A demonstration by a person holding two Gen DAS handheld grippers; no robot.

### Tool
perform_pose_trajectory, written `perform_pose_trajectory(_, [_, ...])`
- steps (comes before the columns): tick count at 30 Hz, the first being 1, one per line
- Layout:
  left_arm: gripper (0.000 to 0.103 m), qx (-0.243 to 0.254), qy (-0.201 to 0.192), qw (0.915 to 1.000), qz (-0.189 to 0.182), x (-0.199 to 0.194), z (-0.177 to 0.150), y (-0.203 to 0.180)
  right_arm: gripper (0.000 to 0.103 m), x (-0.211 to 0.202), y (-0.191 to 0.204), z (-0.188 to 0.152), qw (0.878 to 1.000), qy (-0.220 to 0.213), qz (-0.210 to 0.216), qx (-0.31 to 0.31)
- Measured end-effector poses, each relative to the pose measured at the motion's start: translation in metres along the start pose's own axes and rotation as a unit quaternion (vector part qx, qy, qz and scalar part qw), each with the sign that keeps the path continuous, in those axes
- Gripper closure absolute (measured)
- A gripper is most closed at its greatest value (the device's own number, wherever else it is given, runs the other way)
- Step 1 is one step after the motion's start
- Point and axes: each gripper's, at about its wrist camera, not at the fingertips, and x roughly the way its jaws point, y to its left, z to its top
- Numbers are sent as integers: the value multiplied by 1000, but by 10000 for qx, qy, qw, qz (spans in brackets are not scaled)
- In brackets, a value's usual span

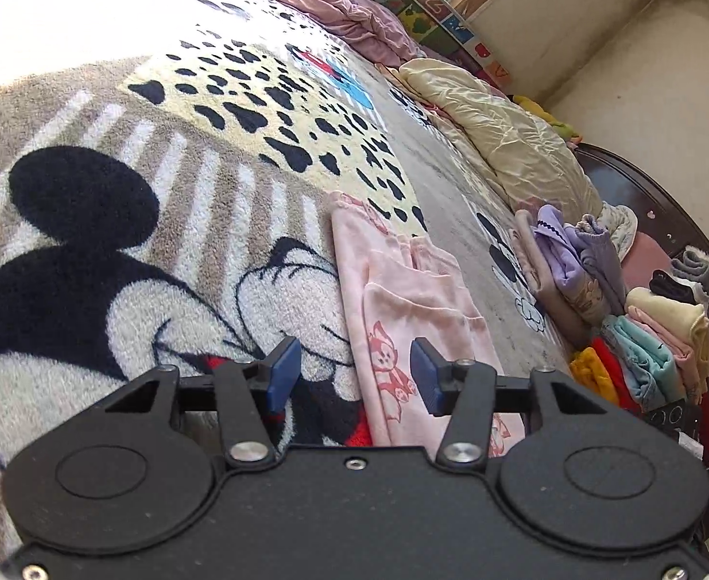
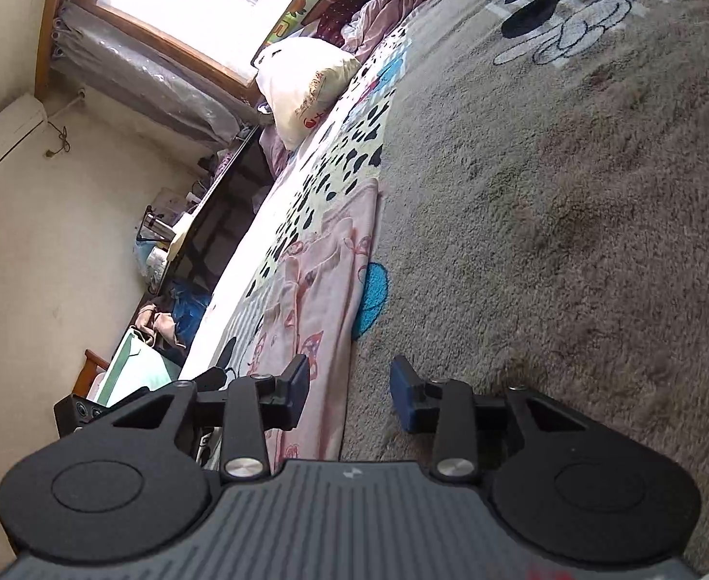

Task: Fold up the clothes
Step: 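Grasp the end of the pink strip with the left gripper and lift it, then fold the held end over the strip with the left gripper and release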

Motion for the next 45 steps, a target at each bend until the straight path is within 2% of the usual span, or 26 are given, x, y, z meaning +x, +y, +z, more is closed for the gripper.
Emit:
perform_pose_trajectory(6, [53, -10, 160, 9997, -182, 28, 31, 10, 67, 45, -11, 40, 9998, 145, 113, 99])
perform_pose_trajectory(12, [53, -221, 295, 9986, -374, 54, 60, 19, 70, 76, -22, 72, 9989, 342, 239, 199])
perform_pose_trajectory(15, [47, -193, 425, 9976, -515, 66, 69, 17, 70, 91, -27, 86, 9982, 438, 315, 245])
perform_pose_trajectory(19, [49, -82, 548, 9967, -597, 80, 80, 13, 70, 108, -30, 98, 9967, 572, 504, 275])
perform_pose_trajectory(20, [51, -53, 576, 9965, -600, 83, 82, 11, 71, 112, -30, 100, 9963, 600, 530, 299])
perform_pose_trajectory(22, [69, 7, 604, 9966, -557, 87, 83, 6, 77, 121, -29, 104, 9957, 659, 552, 337])
perform_pose_trajectory(23, [84, 68, 606, 9970, -487, 88, 83, 4, 83, 124, -28, 105, 9956, 680, 556, 315])
perform_pose_trajectory(24, [90, 154, 578, 9972, -451, 87, 82, 0, 88, 126, -26, 104, 9956, 696, 557, 273])
perform_pose_trajectory(25, [94, 265, 522, 9973, -448, 85, 81, -4, 89, 128, -24, 104, 9956, 711, 557, 231])
perform_pose_trajectory(26, [97, 376, 466, 9972, -444, 82, 81, -8, 88, 128, -22, 103, 9957, 703, 581, 187])
perform_pose_trajectory(32, [97, 912, 86, 9936, -660, 50, 77, -32, 92, 105, -9, 100, 9956, 229, 905, 39])
perform_pose_trajectory(37, [97, 1739, -94, 9816, -788, 15, 59, -55, 93, 83, 25, 98, 9915, 116, 1150, -592])
perform_pose_trajectory(41, [97, 2352, -212, 9684, -808, -11, 36, -66, 94, 59, 50, 88, 9870, 71, 1222, -1041])
perform_pose_trajectory(45, [97, 3220, -290, 9432, -765, -38, 6, -77, 95, 33, 62, 70, 9842, 23, 1264, -1237])
